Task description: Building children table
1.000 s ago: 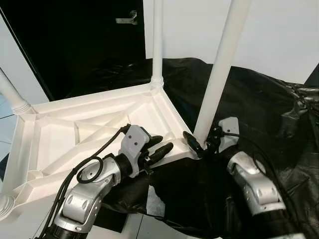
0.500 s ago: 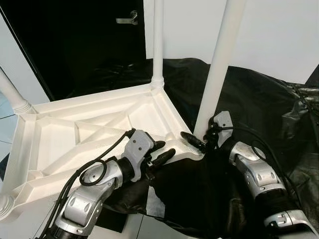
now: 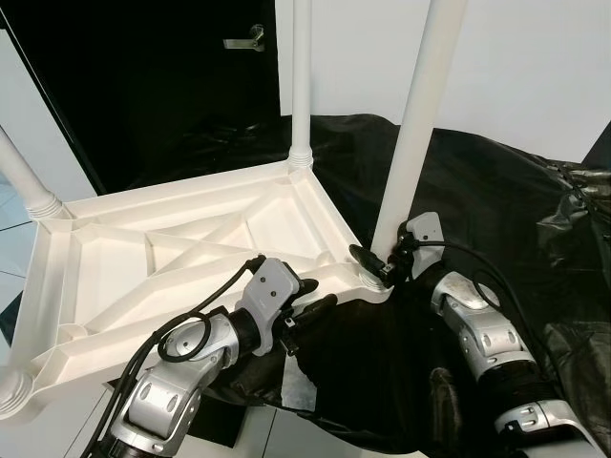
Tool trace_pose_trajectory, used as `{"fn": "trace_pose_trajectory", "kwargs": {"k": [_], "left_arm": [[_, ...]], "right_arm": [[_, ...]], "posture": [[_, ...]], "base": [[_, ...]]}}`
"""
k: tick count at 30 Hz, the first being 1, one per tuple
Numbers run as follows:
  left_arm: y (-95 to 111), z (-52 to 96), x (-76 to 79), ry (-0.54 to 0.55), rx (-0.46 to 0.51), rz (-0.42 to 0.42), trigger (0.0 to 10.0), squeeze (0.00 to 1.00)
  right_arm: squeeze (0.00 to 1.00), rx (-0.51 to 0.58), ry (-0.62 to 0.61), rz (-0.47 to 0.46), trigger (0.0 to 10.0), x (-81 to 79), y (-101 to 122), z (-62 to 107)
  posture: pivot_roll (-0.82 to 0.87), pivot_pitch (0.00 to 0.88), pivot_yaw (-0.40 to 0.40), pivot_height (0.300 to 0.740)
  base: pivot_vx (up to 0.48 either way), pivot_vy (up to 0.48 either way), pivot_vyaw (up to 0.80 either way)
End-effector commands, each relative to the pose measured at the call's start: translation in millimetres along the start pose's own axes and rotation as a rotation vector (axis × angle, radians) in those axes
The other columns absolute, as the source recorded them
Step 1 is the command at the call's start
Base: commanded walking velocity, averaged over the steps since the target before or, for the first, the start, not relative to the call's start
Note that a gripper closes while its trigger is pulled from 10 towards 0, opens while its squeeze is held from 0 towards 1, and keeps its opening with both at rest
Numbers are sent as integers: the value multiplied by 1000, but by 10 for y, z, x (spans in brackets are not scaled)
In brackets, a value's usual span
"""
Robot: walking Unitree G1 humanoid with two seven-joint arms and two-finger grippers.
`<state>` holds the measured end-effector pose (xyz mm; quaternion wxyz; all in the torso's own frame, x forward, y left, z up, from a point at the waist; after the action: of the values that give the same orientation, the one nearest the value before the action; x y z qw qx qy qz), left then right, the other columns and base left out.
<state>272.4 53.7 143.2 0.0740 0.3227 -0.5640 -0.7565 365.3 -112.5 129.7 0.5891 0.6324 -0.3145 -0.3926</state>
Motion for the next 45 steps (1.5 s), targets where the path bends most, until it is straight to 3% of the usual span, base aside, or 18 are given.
{"fn": "trace_pose_trajectory", "kwargs": {"k": [1, 6, 8, 11, 17, 22, 23, 24, 38, 39, 40, 45], "left_arm": [[-63, -3, 14, 7, -22, -2, 10000, 0], [-66, -10, 1, 19, -21, 2, 10000, 0], [-65, -13, -1, 20, -21, 2, 10000, 0], [-59, -21, -6, 22, -19, -2, 10000, 0], [-64, -18, 2, 15, -22, -8, 10000, 0], [-60, -26, -9, 12, -22, -14, 10000, 0], [-60, -27, -19, 15, -22, -16, 10000, 0], [-60, -28, -26, 16, -23, -17, 10000, 0], [-59, -25, -35, 16, -22, -20, 10000, 0], [-58, -25, -37, 16, -21, -22, 10000, 0], [-59, -24, -39, 15, -21, -24, 10000, 0], [-61, -30, -45, 13, -18, -23, 10000, 0]], "right_arm": [[0, -55, -144, 11, 10000, 192, -166, 97], [0, -20, -366, 7, 10000, 251, -212, 167], [0, -15, -388, 3, 10000, 248, -216, 174], [0, 23, -520, -46, 10000, 244, -228, 206], [0, 61, -530, -96, 10000, 93, -180, 171], [0, 79, -518, -83, 10000, 100, -124, 183], [804, 87, -507, -80, 10000, 94, -104, 186], [1000, 91, -492, -77, 10000, 85, -90, 186], [1000, 77, -159, -13, 10000, 54, 42, 237], [929, 57, -103, -18, 10000, 28, 29, 225], [0, 38, -43, -6, 10000, 0, 23, 201], [0, -15, 90, 28, 10000, -43, 0, 135]], "posture": [[60, 0, -27, 740], [57, 0, -30, 740], [57, 0, -30, 740], [63, 0, -37, 740], [60, 0, -30, 740], [61, 0, -36, 740], [60, 0, -37, 740], [59, 0, -37, 740], [59, 0, -38, 740], [57, 0, -38, 740], [51, 0, -33, 740], [48, 0, -31, 740]], "base": [[0, 0, 0], [0, 0, 0], [0, 0, 0], [0, 0, 0], [0, 0, 0], [0, 0, 0], [0, 0, 0], [0, 0, 0], [0, 0, 0], [0, 0, 0], [0, 0, 0], [0, 0, 0]]}}
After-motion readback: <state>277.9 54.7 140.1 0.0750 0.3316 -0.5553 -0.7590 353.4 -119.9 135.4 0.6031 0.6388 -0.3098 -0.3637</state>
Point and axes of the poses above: a point about 5 cm out from each wrist's last joint towards the gripper, its own z axis pointing back from the gripper into the wrist, its own y axis along the axis of the wrist's last joint, x = y × z, the point moved 5 cm from there along -z, pointing out of the wrist towards the gripper, and after that the axes turned 15 degrees about -z, right-handed, at the moved point
